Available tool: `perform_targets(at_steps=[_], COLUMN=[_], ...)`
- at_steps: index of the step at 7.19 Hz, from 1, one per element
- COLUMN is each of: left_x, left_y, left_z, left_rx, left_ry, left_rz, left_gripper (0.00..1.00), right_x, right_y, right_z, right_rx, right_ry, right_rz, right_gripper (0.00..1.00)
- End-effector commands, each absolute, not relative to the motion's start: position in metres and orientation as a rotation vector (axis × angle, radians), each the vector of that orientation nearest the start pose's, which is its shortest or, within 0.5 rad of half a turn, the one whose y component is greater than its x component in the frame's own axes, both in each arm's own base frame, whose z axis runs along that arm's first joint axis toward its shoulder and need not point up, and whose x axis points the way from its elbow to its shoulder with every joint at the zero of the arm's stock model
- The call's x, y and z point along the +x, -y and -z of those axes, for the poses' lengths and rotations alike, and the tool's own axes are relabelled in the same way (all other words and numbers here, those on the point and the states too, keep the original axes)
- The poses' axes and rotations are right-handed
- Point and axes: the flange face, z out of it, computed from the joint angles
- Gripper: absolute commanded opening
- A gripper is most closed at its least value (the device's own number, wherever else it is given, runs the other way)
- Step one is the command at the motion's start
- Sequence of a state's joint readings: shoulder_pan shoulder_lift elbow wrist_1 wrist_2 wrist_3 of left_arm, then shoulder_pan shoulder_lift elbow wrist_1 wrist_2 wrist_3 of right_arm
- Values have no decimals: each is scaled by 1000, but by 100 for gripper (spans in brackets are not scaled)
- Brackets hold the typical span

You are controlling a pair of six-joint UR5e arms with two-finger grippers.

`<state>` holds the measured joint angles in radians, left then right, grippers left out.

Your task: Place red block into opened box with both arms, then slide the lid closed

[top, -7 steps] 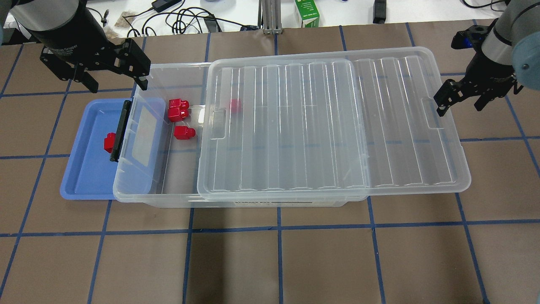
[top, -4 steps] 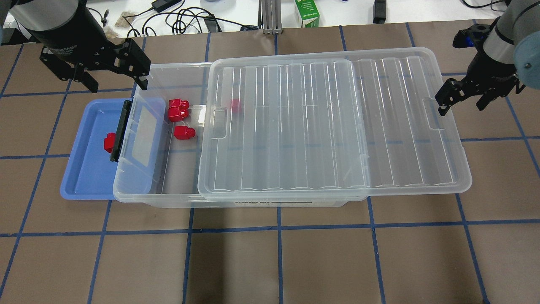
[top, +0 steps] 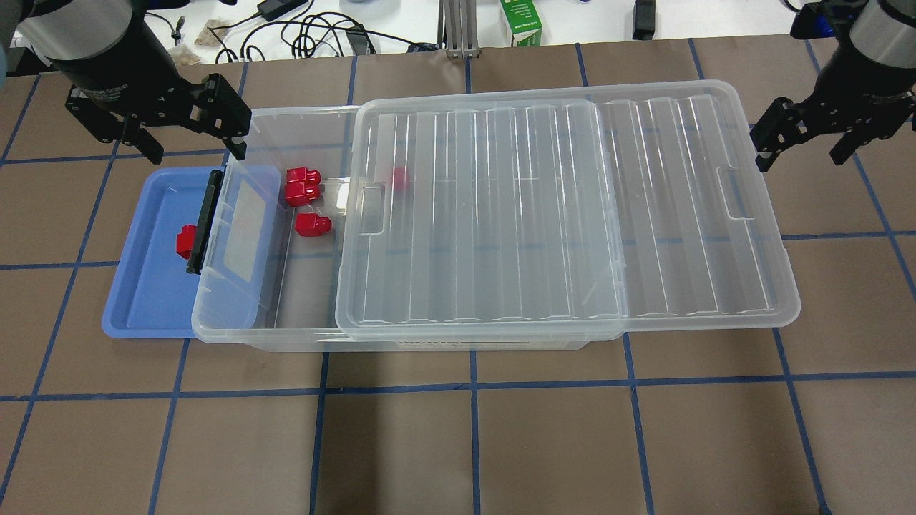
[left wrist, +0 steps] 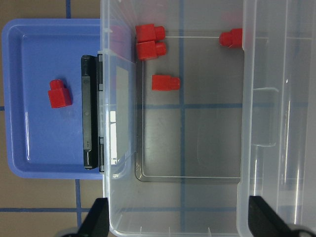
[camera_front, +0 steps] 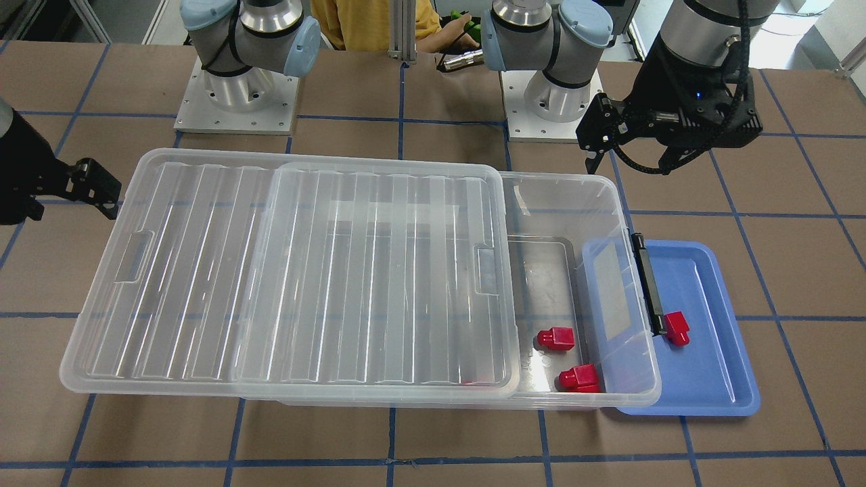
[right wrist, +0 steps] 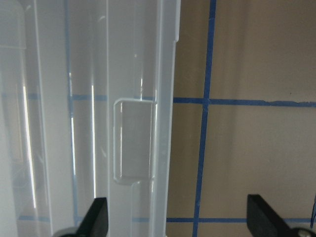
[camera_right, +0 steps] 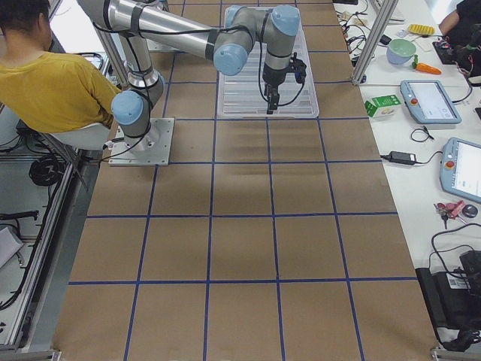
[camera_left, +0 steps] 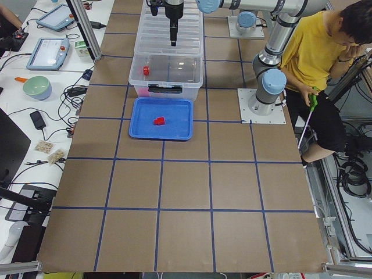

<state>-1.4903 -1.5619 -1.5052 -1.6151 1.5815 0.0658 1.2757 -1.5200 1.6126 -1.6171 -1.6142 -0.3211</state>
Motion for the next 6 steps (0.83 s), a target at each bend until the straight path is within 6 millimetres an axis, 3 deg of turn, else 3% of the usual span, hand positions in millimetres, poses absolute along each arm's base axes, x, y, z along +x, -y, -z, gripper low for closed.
perform_targets(at_steps=[1, 2, 3, 4, 6], left_x=[-50, -20, 25, 71, 131], left_y=[517, 520, 526, 528, 535], left_z=[-502, -499, -486, -461, -401], left_rx=[-149, -209, -175, -159, -56], left_ry=[-3142, -3139, -3151, -3175, -3274], left_rz=[-6, -16, -63, -122, -69], left_gripper=[100, 100, 100, 100, 100], right_x=[-1, 1, 2, 1, -5], right_y=[488, 482, 479, 480, 479], right_z=[-484, -487, -485, -487, -486], right_rx=[124, 132, 128, 129, 117], right_ry=[-3170, -3171, -3171, -3179, -3186], right_rz=[-90, -102, -130, -123, -117], right_gripper=[100, 100, 100, 100, 100])
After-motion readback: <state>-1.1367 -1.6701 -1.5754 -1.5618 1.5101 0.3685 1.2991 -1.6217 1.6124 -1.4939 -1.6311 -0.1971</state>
